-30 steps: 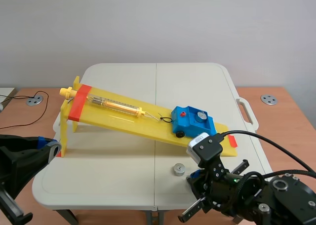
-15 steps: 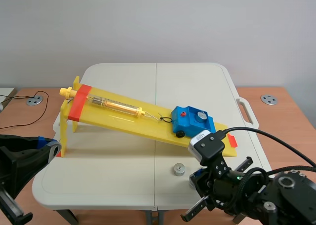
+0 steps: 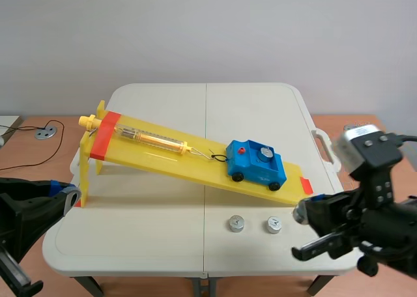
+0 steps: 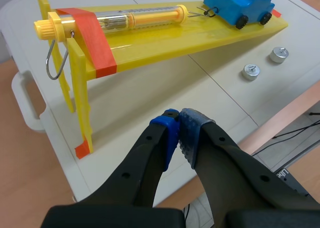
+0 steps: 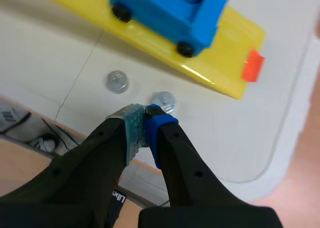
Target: Place the four metal weights on the blue cart on the ramp.
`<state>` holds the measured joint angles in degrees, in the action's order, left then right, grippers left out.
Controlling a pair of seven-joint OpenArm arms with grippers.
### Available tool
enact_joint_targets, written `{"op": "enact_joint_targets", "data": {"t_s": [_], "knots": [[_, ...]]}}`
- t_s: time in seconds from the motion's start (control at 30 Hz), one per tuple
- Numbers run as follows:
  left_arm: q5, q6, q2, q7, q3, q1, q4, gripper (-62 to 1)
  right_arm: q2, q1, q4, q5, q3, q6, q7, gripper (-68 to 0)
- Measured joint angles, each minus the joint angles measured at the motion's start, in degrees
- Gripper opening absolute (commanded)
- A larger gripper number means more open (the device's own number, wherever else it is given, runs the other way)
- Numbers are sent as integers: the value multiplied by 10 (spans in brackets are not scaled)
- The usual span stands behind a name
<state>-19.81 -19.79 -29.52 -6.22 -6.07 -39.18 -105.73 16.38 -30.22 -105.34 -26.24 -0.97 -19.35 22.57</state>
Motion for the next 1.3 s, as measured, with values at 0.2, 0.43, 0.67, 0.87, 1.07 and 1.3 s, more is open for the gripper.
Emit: {"op": "enact_joint_targets", "data": {"t_s": [0.2,0.43,0.67,0.87,1.07,1.3], "knots": [[0,0,0,0,0,0,0,-573,-3,3,-15,-104,96,-6,16,-669],[0,0,0,0,0,0,0,-573,-39,71,-9,-109,110,-6,24,-669],[0,0,0,0,0,0,0,-573,-75,152,50,-108,100,-6,31,-669],[0,0,0,0,0,0,0,-573,-88,208,132,-106,92,-5,33,-669],[0,0,0,0,0,0,0,-573,-96,251,205,-106,61,-6,35,-669],[0,0,0,0,0,0,0,-573,-116,283,263,-106,38,-8,35,-669]]}}
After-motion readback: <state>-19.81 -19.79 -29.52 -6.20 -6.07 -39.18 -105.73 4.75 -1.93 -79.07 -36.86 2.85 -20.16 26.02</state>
